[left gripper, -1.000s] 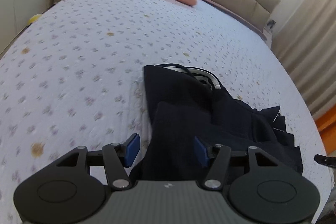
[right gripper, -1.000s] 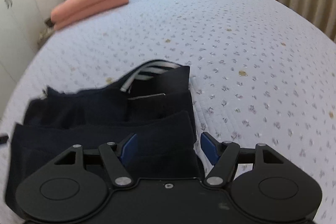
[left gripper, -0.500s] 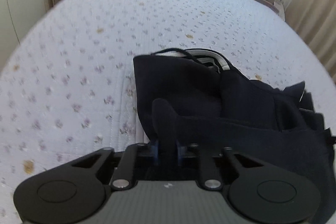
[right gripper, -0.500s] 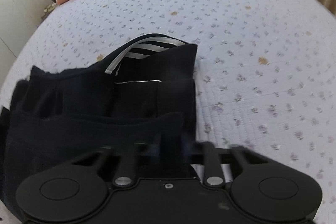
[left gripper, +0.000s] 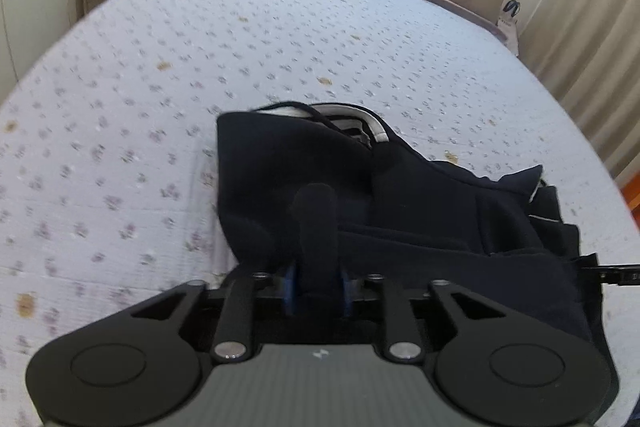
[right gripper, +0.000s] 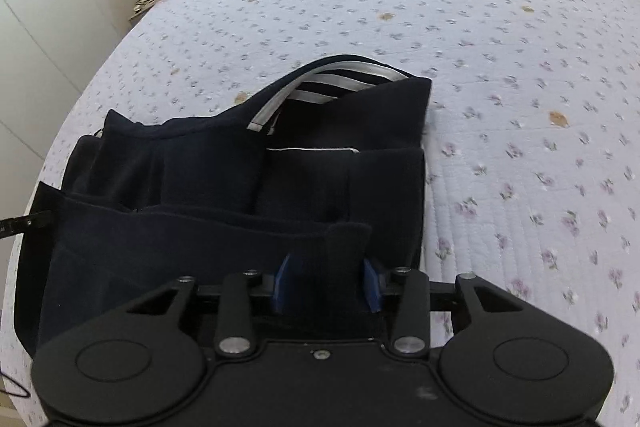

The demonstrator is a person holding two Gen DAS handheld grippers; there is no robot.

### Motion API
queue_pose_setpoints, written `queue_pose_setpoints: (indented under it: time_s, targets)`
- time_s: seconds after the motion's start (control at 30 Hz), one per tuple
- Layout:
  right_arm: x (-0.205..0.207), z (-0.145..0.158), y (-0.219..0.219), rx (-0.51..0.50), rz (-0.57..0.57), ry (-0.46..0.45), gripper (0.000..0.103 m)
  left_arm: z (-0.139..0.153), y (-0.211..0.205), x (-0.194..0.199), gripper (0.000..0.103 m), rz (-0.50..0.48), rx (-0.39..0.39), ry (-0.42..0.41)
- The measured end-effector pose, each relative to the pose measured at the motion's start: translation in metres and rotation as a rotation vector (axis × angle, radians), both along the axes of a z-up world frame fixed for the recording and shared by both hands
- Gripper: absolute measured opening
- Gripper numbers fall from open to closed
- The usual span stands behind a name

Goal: Fold large clothes

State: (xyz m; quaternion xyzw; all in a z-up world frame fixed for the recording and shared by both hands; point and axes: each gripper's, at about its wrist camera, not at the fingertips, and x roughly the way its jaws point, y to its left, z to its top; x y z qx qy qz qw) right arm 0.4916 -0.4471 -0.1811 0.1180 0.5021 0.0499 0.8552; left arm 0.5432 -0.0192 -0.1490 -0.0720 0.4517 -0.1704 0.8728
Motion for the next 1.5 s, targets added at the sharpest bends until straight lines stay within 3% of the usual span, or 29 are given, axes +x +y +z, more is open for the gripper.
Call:
queue_pose_setpoints:
  time_s: [0.07,0.1,0.13,0.17,0.23,0.43,0.53,0.6,0.7,0.8,0.9,0.93,1.0,1.03,1.07,1.13,1.23,1.33,1.37,1.5]
  targets:
    - [-0.001,-0.002,0.005,-0.054,0.009,-0.002,0.013,-0.005,-0.001,0.002,0.037,0.011,-0.017,0.008]
    - [-0.003,0.001,0.006,-0.058,0.014,-0.014,0.01,-0.008,-0.003,0.004,0.019,0.018,0.005,0.02]
    - [-0.007,0.008,0.008,-0.059,0.018,-0.041,0.009,-0.009,-0.007,0.005,0.013,0.021,0.04,0.022]
    - [-0.011,0.017,0.01,-0.069,0.03,-0.072,0.008,-0.007,-0.011,0.003,0.012,0.021,0.082,0.005]
    - [-0.02,0.038,0.016,-0.119,0.054,-0.125,0.007,0.005,-0.011,-0.004,0.012,0.025,0.091,-0.039]
    - [-0.02,0.116,0.022,-0.215,0.054,-0.338,0.006,0.074,0.009,-0.017,0.012,0.105,-0.048,-0.182]
    - [0.014,0.126,0.017,-0.242,0.026,-0.417,0.006,0.095,0.008,0.009,0.012,0.113,-0.071,-0.265]
    - [0.044,0.115,0.014,-0.256,-0.002,-0.428,0.006,0.094,0.003,0.038,0.012,0.113,-0.07,-0.299]
    - [0.091,0.07,0.012,-0.271,-0.052,-0.346,0.006,0.069,-0.009,0.087,0.012,0.159,-0.058,-0.288]
    - [0.124,0.013,0.01,-0.256,-0.081,-0.172,0.006,0.021,-0.026,0.124,0.012,0.197,0.024,-0.21]
    - [0.13,-0.015,0.014,-0.277,-0.071,-0.1,0.008,-0.022,-0.038,0.135,0.015,0.213,0.126,-0.135]
    - [0.129,-0.016,0.016,-0.289,-0.063,-0.098,0.011,-0.028,-0.039,0.134,0.016,0.215,0.14,-0.128]
    - [0.127,-0.01,0.016,-0.309,-0.044,-0.099,0.032,-0.027,-0.042,0.13,0.024,0.213,0.169,-0.142]
    - [0.126,-0.006,0.014,-0.323,-0.043,-0.091,0.056,-0.023,-0.041,0.128,0.025,0.218,0.176,-0.149]
    - [0.122,0.003,0.014,-0.336,-0.047,-0.09,0.073,-0.016,-0.039,0.127,0.026,0.233,0.179,-0.158]
    - [0.109,0.018,0.011,-0.324,-0.041,-0.126,0.074,-0.002,-0.035,0.12,0.026,0.255,0.184,-0.182]
    - [0.086,0.045,0.019,-0.262,-0.022,-0.165,0.065,0.022,-0.024,0.104,0.026,0.275,0.158,-0.209]
    - [0.07,0.063,0.05,-0.159,0.065,-0.186,0.028,0.042,-0.023,0.08,0.026,0.259,0.109,-0.217]
    - [0.067,0.065,0.063,-0.139,0.097,-0.187,0.022,0.045,-0.024,0.073,0.025,0.245,0.086,-0.207]
    - [0.067,0.054,0.117,-0.06,0.183,-0.168,0.021,0.043,-0.035,0.037,0.024,0.184,-0.019,-0.141]
